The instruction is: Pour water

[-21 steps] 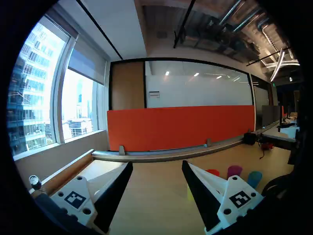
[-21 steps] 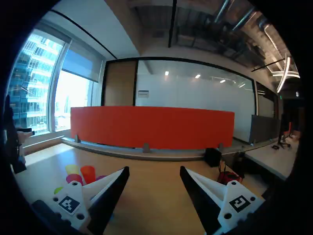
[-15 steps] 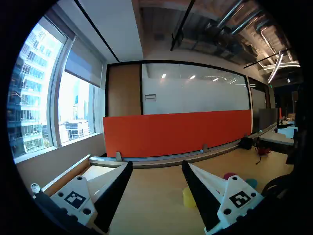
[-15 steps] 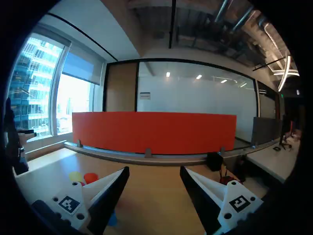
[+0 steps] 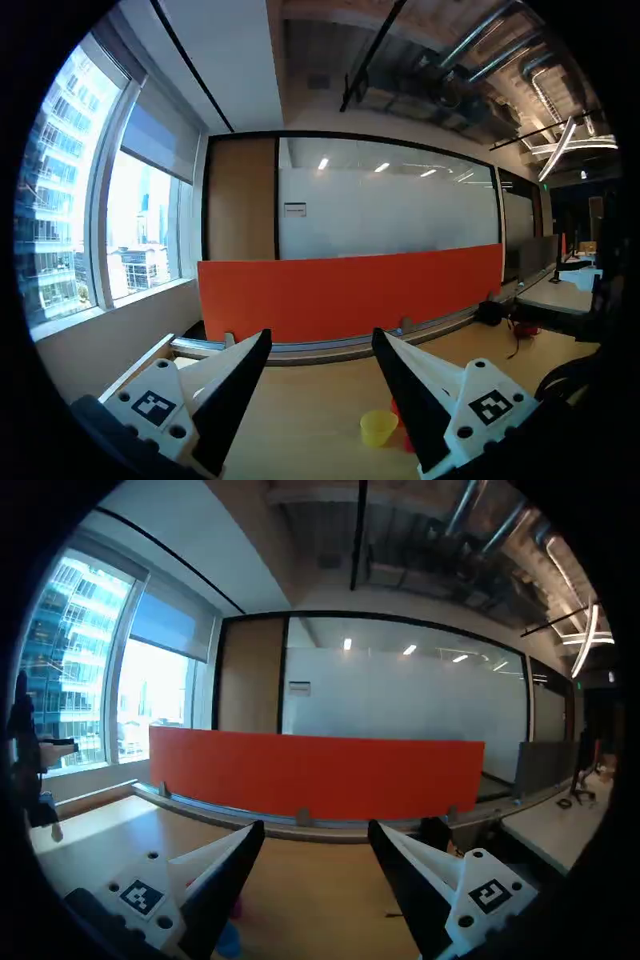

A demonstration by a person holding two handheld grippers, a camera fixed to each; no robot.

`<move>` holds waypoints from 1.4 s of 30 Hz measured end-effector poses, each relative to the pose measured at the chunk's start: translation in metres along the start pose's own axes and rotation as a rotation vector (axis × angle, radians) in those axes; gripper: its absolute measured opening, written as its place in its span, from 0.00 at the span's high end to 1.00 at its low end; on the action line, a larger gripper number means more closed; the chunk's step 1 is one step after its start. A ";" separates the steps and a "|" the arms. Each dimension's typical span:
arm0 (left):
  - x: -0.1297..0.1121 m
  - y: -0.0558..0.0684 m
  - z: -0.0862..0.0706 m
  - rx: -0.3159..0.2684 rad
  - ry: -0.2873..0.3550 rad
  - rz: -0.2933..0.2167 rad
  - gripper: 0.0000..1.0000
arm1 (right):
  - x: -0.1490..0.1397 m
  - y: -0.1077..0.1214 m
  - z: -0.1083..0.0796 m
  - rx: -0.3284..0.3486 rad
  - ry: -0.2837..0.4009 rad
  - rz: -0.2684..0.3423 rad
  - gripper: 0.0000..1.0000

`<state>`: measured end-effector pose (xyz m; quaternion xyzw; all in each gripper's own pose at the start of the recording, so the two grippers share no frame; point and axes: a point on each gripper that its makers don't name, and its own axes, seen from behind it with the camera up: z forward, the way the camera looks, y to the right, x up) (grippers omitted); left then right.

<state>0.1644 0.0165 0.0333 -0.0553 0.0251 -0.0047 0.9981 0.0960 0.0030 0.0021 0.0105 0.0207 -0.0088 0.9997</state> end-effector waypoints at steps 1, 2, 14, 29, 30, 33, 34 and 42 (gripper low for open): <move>0.002 0.002 0.001 -0.008 -0.002 -0.003 0.07 | 0.001 0.001 0.001 -0.002 0.000 0.002 0.00; 0.004 0.003 0.001 -0.015 -0.003 -0.005 0.07 | 0.002 0.002 0.002 -0.005 0.001 0.003 0.00; -0.001 0.040 0.006 -0.182 -0.040 -0.012 0.07 | 0.002 -0.016 0.005 0.111 -0.008 0.028 0.00; 0.006 0.099 -0.004 -0.447 -0.054 -0.081 0.07 | 0.013 -0.060 -0.009 0.339 -0.004 0.020 0.00; 0.006 0.102 -0.004 -0.460 -0.057 -0.086 0.07 | 0.013 -0.061 -0.010 0.345 -0.003 0.016 0.00; 0.004 0.106 -0.002 -0.487 -0.065 -0.090 0.07 | 0.014 -0.065 -0.010 0.362 -0.002 0.009 0.00; 0.002 0.108 -0.002 -0.497 -0.068 -0.088 0.07 | 0.014 -0.067 -0.010 0.368 -0.003 0.006 0.00; -0.009 0.125 -0.008 -0.587 -0.094 -0.068 0.07 | 0.012 -0.077 -0.010 0.422 -0.017 -0.008 0.00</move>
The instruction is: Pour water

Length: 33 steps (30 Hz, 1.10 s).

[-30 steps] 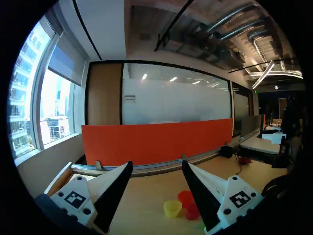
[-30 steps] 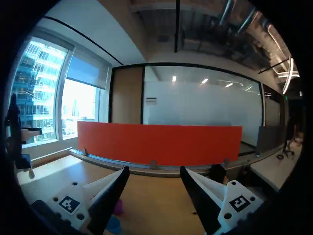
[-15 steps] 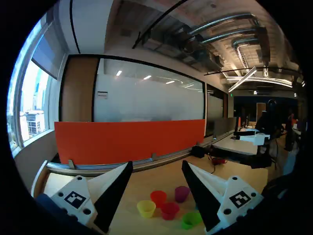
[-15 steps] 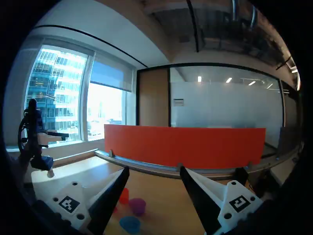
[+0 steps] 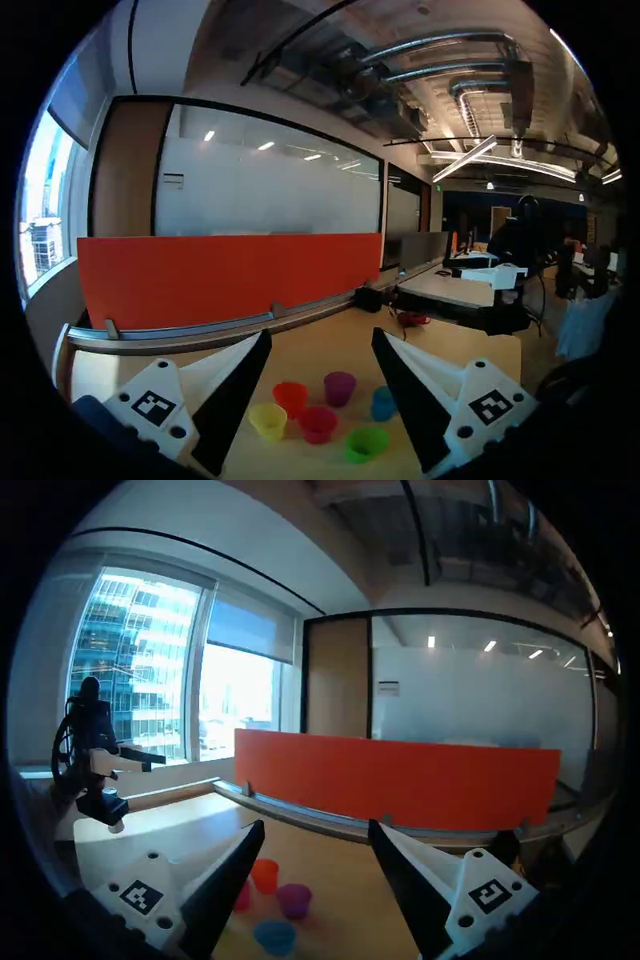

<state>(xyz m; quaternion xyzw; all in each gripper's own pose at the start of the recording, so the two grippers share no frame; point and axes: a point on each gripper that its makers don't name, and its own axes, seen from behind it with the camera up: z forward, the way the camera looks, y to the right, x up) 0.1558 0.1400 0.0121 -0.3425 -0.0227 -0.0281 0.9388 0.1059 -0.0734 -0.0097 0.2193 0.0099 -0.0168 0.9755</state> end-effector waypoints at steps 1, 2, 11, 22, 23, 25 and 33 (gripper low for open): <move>-0.001 0.002 0.000 -0.010 -0.002 0.002 0.07 | 0.000 -0.002 0.001 0.009 -0.003 -0.002 0.00; -0.003 0.004 0.000 -0.020 -0.004 0.005 0.07 | -0.001 -0.003 0.001 0.017 -0.006 -0.005 0.00; -0.012 0.013 0.000 -0.059 -0.019 0.023 0.07 | -0.008 -0.018 0.004 0.086 -0.049 -0.018 0.00; -0.040 0.022 0.004 -0.094 -0.071 0.045 0.07 | -0.035 -0.023 0.010 0.120 -0.122 -0.049 0.00; -0.044 0.023 0.005 -0.096 -0.075 0.049 0.07 | -0.039 -0.023 0.011 0.121 -0.129 -0.050 0.00; -0.051 0.024 0.006 -0.101 -0.083 0.054 0.07 | -0.046 -0.023 0.011 0.125 -0.144 -0.051 0.00; -0.081 0.030 0.010 -0.127 -0.117 0.060 0.07 | -0.075 -0.024 0.013 0.137 -0.199 -0.060 0.00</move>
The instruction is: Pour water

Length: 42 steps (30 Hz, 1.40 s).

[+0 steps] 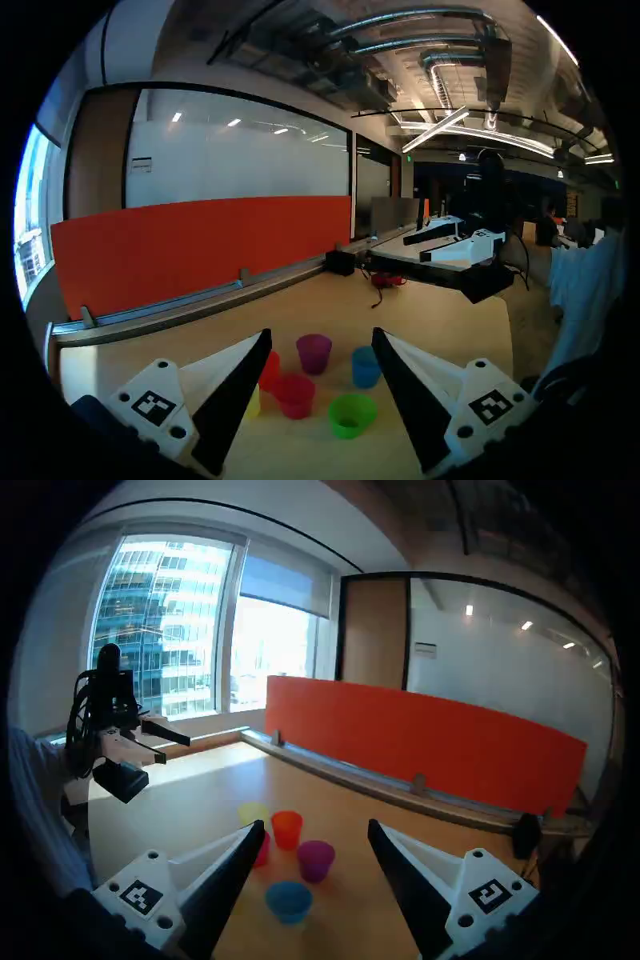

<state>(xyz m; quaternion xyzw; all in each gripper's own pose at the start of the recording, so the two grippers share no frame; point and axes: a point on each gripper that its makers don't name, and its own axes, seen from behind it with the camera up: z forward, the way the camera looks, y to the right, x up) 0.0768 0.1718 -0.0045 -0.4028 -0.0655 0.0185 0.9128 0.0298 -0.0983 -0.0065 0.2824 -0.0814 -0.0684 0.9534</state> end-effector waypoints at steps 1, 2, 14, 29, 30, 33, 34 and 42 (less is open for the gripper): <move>-0.004 0.000 0.001 -0.002 -0.005 0.002 0.07 | -0.003 -0.001 0.001 0.002 -0.005 -0.001 0.00; -0.008 0.001 0.002 -0.004 -0.010 0.004 0.07 | -0.005 -0.001 0.002 0.004 -0.009 -0.002 0.00; -0.050 0.013 0.011 -0.037 -0.055 0.007 0.07 | -0.035 -0.005 0.013 0.023 -0.044 0.014 0.00; -0.101 0.031 0.024 -0.074 -0.139 0.024 0.07 | -0.082 -0.016 0.027 0.049 -0.115 -0.005 0.00; -0.103 0.031 0.025 -0.075 -0.143 0.023 0.07 | -0.085 -0.016 0.028 0.051 -0.120 -0.007 0.00; -0.110 0.032 0.027 -0.079 -0.150 0.023 0.07 | -0.093 -0.018 0.029 0.056 -0.131 -0.016 0.00; -0.113 0.033 0.027 -0.082 -0.155 0.022 0.07 | -0.096 -0.018 0.030 0.058 -0.135 -0.018 0.00; -0.137 0.040 0.033 -0.097 -0.196 0.031 0.07 | -0.120 -0.022 0.038 0.076 -0.172 -0.014 0.00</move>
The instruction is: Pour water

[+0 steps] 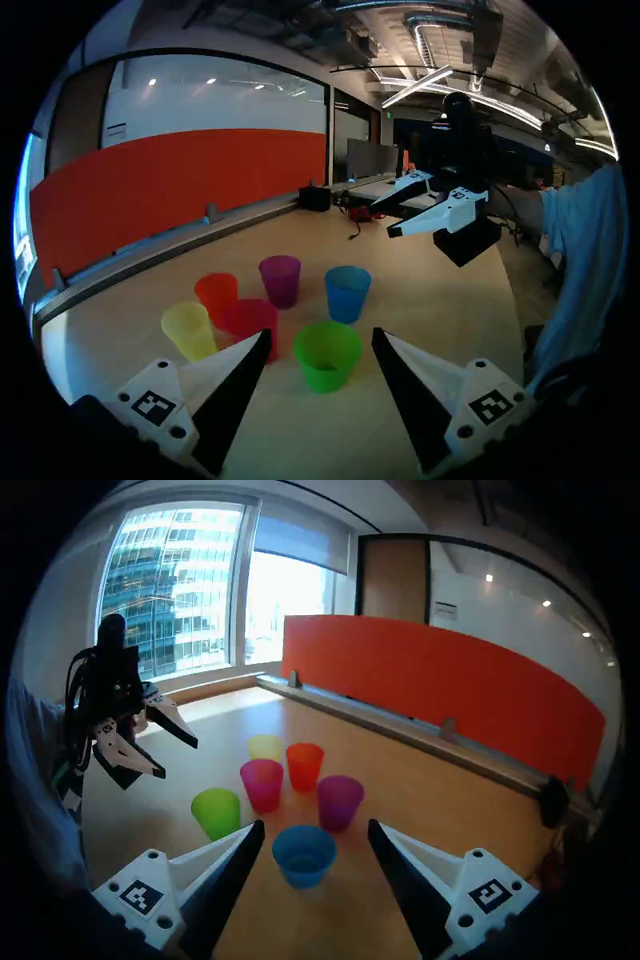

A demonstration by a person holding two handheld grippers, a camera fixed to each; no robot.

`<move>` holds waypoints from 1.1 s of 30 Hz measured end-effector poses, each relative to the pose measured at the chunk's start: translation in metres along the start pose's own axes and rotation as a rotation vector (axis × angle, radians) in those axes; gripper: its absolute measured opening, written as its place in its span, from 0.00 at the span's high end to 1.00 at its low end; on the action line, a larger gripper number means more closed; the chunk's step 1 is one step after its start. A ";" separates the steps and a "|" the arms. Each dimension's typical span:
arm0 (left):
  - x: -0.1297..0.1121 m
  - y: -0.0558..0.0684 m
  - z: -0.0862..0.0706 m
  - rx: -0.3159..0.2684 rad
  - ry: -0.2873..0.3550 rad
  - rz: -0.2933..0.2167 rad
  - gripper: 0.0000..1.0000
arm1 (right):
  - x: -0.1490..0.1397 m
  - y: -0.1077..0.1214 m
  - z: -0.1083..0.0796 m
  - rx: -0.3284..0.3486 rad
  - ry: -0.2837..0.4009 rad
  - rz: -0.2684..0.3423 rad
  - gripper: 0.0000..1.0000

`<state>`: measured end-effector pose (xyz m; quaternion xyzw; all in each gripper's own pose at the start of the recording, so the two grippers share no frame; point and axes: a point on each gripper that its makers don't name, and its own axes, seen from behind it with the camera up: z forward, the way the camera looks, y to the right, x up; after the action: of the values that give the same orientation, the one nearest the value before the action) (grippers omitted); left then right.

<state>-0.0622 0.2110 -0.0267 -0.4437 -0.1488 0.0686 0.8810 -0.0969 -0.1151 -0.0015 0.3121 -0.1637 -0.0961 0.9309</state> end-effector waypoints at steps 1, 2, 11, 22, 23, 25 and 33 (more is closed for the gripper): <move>-0.003 0.001 0.001 -0.002 -0.006 0.002 0.07 | -0.003 0.000 0.002 0.002 -0.005 -0.001 0.00; -0.006 0.001 0.002 -0.003 -0.011 0.003 0.07 | -0.005 0.000 0.003 0.004 -0.009 -0.002 0.00; -0.034 0.005 0.011 -0.011 -0.068 0.005 0.07 | -0.023 0.001 0.014 0.012 -0.051 -0.015 0.00; -0.056 0.008 0.021 -0.031 -0.138 0.011 0.07 | -0.040 0.000 0.026 0.023 -0.096 -0.041 0.00; -0.056 0.008 0.022 -0.032 -0.143 0.011 0.07 | -0.042 0.000 0.026 0.023 -0.100 -0.044 0.00; -0.058 0.009 0.025 -0.037 -0.156 0.006 0.07 | -0.044 0.000 0.028 0.024 -0.107 -0.049 0.00; -0.065 0.013 0.039 -0.069 -0.196 -0.004 0.07 | -0.055 -0.001 0.034 0.034 -0.134 -0.067 0.00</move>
<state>-0.1360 0.2318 -0.0284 -0.4647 -0.2377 0.1047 0.8465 -0.1602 -0.1188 0.0097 0.3261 -0.2167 -0.1451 0.9087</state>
